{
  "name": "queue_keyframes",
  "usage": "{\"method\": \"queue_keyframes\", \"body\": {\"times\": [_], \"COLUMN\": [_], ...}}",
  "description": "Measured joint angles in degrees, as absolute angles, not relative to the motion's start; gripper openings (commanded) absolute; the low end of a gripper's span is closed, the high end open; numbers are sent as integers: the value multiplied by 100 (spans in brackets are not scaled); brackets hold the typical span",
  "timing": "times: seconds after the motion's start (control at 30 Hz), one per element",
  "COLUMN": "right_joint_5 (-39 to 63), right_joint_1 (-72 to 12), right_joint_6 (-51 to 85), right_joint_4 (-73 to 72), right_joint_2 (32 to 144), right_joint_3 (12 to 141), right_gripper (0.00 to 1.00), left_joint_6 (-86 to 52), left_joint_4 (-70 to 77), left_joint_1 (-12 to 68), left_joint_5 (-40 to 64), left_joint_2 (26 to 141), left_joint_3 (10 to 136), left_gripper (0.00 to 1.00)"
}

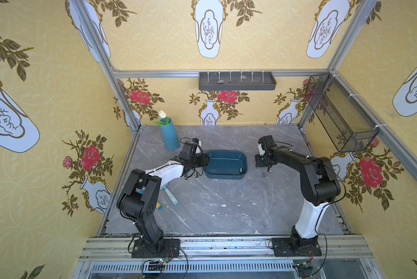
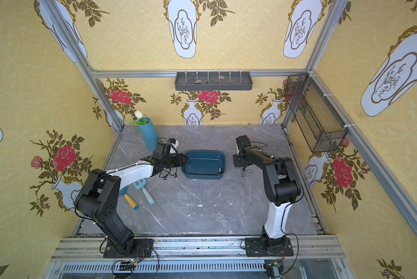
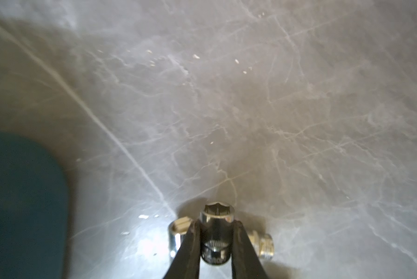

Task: Take out the socket from the storage box
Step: Place the socket head at the center of the board.

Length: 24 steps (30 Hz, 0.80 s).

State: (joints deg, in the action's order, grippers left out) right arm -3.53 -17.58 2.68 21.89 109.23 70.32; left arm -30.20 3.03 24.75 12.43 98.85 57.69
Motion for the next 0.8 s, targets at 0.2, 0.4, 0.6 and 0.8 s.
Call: {"method": "queue_keyframes", "body": {"times": [0.2,0.4,0.6,0.8], "right_joint_5": [-279,-220,-228,-64], "right_joint_1": [-1686,-1673,-1667,-1695], "right_joint_6": [176,163,169,362], "right_joint_4": [2180,2171,2231,2510], "right_joint_2": [11161,11268,11069,10532], "right_joint_3": [7216,7378,7489,7625], "right_gripper": [27,48,50,52], "left_joint_6": [-3000,-3000,-2985,-2895], "left_joint_4": [301,296,276,64], "left_joint_1": [2475,2475,2475,2486], "left_joint_5": [1243,1223,1166,1092], "left_joint_2": [9874,9776,9614,9421], "left_joint_3": [5767,5743,5741,5841], "left_gripper": [48,53,56,57]}}
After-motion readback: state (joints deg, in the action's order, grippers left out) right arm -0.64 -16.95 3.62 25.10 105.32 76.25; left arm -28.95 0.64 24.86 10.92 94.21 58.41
